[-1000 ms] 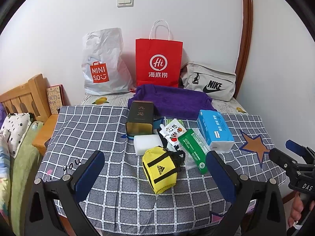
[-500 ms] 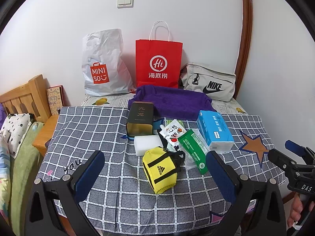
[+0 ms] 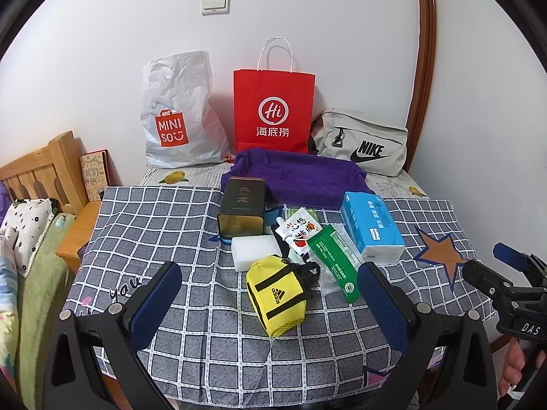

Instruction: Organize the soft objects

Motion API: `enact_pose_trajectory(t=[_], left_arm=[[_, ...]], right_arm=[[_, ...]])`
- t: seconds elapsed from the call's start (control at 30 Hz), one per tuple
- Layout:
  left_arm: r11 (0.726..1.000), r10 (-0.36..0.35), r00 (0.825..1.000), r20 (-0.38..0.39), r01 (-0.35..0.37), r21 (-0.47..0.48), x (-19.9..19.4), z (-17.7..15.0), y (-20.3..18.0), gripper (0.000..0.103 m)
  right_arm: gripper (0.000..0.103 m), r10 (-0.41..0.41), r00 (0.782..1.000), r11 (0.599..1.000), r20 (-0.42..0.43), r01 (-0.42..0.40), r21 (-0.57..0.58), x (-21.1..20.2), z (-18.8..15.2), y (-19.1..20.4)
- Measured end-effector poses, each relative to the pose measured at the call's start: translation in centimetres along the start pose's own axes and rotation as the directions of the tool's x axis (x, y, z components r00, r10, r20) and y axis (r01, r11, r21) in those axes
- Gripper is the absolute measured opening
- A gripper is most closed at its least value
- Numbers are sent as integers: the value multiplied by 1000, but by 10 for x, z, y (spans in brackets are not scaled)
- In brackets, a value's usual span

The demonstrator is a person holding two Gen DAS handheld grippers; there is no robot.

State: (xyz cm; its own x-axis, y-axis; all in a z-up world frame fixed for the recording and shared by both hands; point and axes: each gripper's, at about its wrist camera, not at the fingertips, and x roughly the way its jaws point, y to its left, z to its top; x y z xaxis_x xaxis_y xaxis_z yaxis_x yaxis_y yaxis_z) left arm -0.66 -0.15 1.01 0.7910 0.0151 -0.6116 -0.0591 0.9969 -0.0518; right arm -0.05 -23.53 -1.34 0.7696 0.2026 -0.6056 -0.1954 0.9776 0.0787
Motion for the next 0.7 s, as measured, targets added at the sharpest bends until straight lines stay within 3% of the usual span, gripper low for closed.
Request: enact_pose_trajectory(t=[0.7], left_arm=[[1000,0,1000,2,0,3,-2,1,-1,103]], right_arm=[[103,-6,1000,1000,8,6,-3,-2,0,-3]])
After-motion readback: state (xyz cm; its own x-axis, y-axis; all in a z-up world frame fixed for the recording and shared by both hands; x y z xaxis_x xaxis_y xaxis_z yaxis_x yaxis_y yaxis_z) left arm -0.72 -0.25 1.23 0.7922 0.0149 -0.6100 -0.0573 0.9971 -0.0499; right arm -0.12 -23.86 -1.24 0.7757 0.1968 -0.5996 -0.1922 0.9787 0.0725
